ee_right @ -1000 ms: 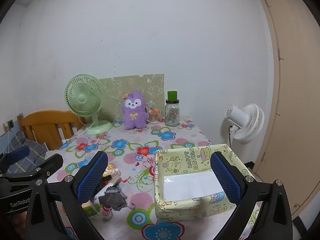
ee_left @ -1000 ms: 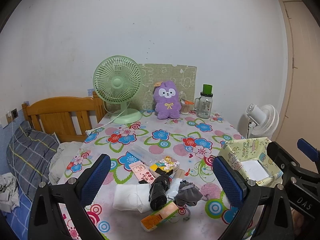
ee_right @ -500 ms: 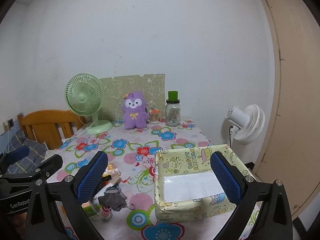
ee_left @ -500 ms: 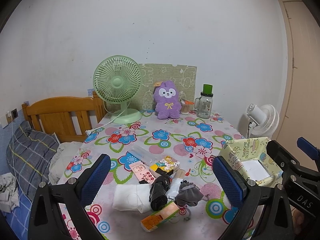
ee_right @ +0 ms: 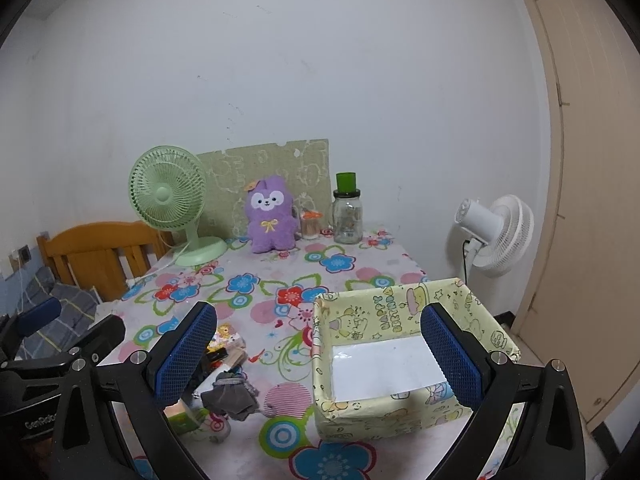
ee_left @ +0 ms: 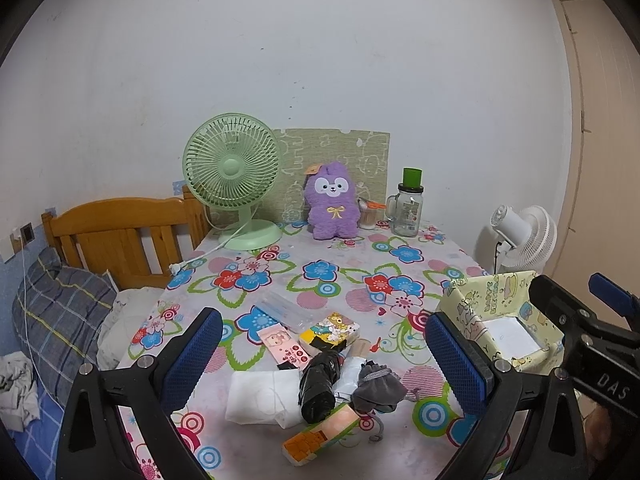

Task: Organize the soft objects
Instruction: 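Lower the left tool to the black umbrella while the right tool reaches the grey sock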

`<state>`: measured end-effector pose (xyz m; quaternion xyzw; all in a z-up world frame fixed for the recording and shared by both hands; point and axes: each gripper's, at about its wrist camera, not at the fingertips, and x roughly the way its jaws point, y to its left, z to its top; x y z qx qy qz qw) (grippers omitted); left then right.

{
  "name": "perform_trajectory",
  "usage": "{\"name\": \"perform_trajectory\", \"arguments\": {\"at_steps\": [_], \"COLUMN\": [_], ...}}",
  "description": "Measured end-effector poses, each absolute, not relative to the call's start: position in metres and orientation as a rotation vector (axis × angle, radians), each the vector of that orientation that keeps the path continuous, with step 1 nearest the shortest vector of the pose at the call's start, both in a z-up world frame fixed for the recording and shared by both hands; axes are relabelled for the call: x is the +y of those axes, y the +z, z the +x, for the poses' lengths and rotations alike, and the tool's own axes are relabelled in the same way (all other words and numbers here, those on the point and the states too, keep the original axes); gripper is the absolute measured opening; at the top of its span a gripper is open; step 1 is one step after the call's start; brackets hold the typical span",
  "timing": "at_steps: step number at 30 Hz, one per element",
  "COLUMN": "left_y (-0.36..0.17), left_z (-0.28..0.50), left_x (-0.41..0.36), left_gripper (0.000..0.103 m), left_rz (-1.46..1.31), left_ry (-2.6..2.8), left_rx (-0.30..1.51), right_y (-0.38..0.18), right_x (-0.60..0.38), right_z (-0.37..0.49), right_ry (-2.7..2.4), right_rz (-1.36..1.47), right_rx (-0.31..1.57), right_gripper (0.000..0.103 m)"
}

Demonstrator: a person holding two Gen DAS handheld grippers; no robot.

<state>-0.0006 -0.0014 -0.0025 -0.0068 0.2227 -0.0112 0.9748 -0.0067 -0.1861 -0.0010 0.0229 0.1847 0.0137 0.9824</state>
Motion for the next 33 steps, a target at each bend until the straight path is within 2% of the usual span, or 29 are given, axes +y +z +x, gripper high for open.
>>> {"name": "perform_trajectory", "arguments": {"at_steps": [5, 12, 17, 33], "left_y": [-0.008, -0.019, -0.03, -0.068], "left_z": [0.006, 0.012, 0.023, 0.06], "left_x": [0.001, 0.007, 0.016, 0.029], "left_gripper": [0.102, 0.1, 0.097, 0.097], "left_rz": [-0.015, -0.011, -0.016, 0.005], "left_ry": [-0.023, -0.02, -0.007, -0.014], "left_rx": [0.463, 0.488, 0.52, 0.645], "right_y": [-0.002, -0.01, -0.016, -0.042], "right_x": [-0.184, -0.172, -0.158, -0.121], "right_z": [-0.004, 0.01, 0.02, 0.06], "right_ry": [0.033, 0.055, 0.06, 0.118], "right_rz": [0.035, 0.019, 0.006, -0.021], "right_rx": [0.376, 0.418, 0.437, 0.527], "right_gripper": [0.102, 0.095, 0.095, 0.092]}}
